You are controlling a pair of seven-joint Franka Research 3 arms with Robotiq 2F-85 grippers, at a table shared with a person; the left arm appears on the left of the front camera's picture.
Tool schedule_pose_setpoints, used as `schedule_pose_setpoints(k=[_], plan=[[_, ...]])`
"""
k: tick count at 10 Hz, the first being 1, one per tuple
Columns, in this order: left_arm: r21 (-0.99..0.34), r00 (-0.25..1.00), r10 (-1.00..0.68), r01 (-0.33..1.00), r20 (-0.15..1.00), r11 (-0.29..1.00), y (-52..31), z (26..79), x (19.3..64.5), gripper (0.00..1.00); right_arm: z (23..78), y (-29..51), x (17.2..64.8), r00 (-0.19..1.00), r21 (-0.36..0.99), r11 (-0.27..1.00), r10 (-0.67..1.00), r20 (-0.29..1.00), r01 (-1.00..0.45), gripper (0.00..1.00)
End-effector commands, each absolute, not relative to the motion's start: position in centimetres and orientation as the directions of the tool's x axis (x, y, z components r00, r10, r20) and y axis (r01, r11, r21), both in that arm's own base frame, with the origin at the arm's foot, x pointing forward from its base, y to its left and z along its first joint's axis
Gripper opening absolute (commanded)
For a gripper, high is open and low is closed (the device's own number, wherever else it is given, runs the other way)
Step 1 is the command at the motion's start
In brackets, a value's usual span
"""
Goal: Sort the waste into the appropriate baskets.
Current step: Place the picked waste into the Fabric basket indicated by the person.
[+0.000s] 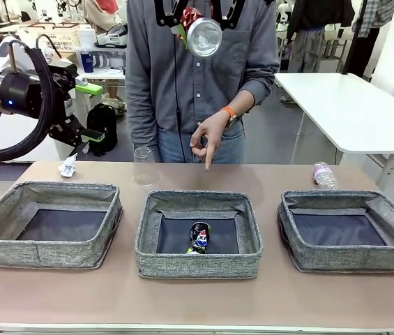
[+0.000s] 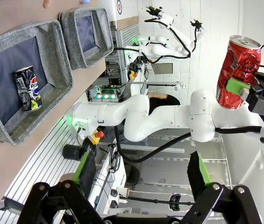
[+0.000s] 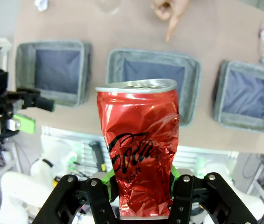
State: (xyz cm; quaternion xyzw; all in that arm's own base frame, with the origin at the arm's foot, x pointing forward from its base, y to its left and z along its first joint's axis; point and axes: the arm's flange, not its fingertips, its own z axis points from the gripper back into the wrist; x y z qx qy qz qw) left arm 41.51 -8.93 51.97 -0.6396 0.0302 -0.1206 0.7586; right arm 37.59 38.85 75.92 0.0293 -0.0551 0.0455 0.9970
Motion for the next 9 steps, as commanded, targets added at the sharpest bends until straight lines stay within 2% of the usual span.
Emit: schedule_pose_setpoints(k=[1, 3, 4, 6, 7, 8, 9], plan=[[-0.975, 0.966, -0.228, 0.157, 0.119, 0.158, -8.8, 52.1, 41.3, 1.0, 75.8, 39.0, 37.5, 0.988, 0.057, 0.994, 0.087, 0.128, -0.095, 0.29], [-0.975, 0.966, -0.228, 0.157, 0.119, 0.158, -8.8, 52.1, 41.3, 1.0, 75.9, 38.8, 37.6, 0.99, 0.053, 0.994, 0.088, 0.112, -0.094, 0.29], [-0.975, 0.966, -0.228, 0.157, 0.119, 0.158, -8.8, 52.1, 41.3, 1.0, 72.9, 39.1, 38.4, 0.99, 0.019, 0.997, 0.067, 0.126, -0.07, 0.29], [-0.975, 0.966, -0.228, 0.157, 0.119, 0.158, -8.8, 52.1, 41.3, 1.0, 68.2, 39.3, 38.1, 0.978, 0.024, 0.99, 0.136, 0.155, -0.142, 0.29], [-0.975, 0.966, -0.228, 0.157, 0.119, 0.158, -8.8, 52.1, 41.3, 1.0, 65.6, 39.2, 38.1, 0.98, -0.005, 0.996, 0.091, 0.177, -0.092, 0.29], [-0.975, 0.966, -0.228, 0.157, 0.119, 0.158, -8.8, 52.1, 41.3, 1.0, 62.3, 39.1, 37.9, 0.978, 0.047, 0.988, 0.137, 0.155, -0.145, 0.29], [-0.975, 0.966, -0.228, 0.157, 0.119, 0.158, -8.8, 52.1, 41.3, 1.0, 58.8, 39.1, 38.2, 0.983, 0.063, 0.989, 0.127, 0.134, -0.137, 0.29]])
